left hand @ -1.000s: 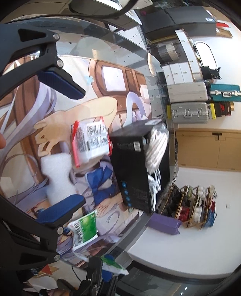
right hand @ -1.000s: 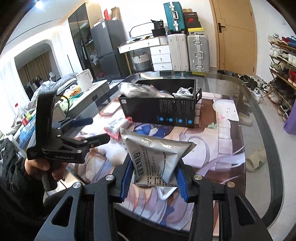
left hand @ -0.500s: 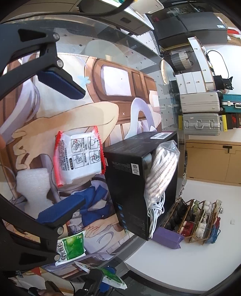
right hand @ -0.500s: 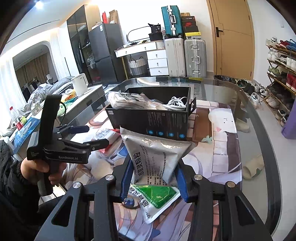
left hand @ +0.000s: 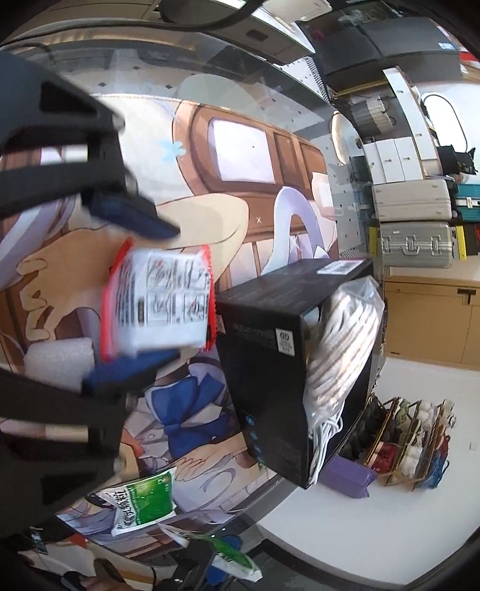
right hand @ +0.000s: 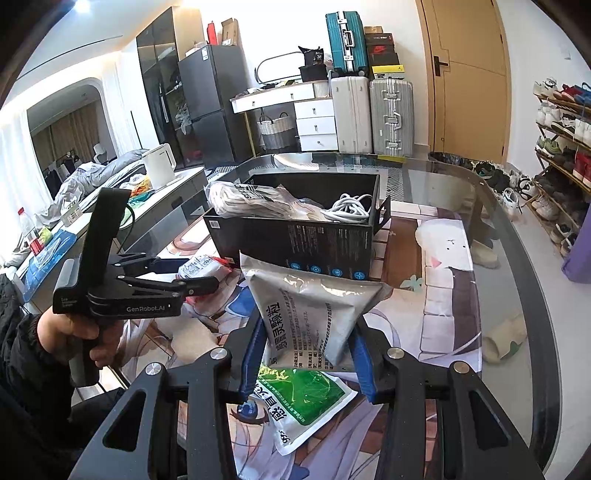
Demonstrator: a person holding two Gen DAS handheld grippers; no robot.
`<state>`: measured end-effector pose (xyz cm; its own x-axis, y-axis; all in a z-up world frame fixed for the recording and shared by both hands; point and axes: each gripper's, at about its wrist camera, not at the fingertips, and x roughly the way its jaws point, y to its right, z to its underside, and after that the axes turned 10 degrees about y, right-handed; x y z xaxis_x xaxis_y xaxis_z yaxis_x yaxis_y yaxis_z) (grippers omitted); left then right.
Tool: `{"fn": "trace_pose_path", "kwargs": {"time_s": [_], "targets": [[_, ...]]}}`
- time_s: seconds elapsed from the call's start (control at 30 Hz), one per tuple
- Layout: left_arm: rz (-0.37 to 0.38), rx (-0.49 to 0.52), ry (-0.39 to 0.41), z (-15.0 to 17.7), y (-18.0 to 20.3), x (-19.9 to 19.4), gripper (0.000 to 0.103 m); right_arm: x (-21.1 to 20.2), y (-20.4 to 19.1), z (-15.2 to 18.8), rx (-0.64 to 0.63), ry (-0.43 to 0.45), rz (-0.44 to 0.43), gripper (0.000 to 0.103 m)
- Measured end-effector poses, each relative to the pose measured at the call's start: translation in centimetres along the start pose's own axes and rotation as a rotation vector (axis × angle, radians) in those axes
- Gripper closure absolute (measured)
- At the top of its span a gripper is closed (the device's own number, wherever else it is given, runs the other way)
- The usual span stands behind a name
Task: Organize soft objects
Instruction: 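Grasp the red-and-white wrapped packet with the left gripper while the right holds the white packet, then carry both packets over the black box with both grippers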
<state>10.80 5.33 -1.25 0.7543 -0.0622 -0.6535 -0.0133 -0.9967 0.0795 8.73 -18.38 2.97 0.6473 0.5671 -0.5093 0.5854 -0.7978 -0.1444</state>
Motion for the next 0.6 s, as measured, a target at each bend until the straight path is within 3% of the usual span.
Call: {"fn": "trace_pose_path", "kwargs": {"time_s": [0.13, 0.6], "targets": [[0.016, 0.014, 0.014, 0.3, 0.2, -0.7, 0.058, 0.1, 0.2, 0.1, 0.002, 0.001, 0.006, 0.060], [0.028, 0.048, 0.085, 0.2, 0.9, -3.8, 0.058, 1.0, 0.6, -0.1, -0.016, 0.004, 0.025, 0.060]]}}
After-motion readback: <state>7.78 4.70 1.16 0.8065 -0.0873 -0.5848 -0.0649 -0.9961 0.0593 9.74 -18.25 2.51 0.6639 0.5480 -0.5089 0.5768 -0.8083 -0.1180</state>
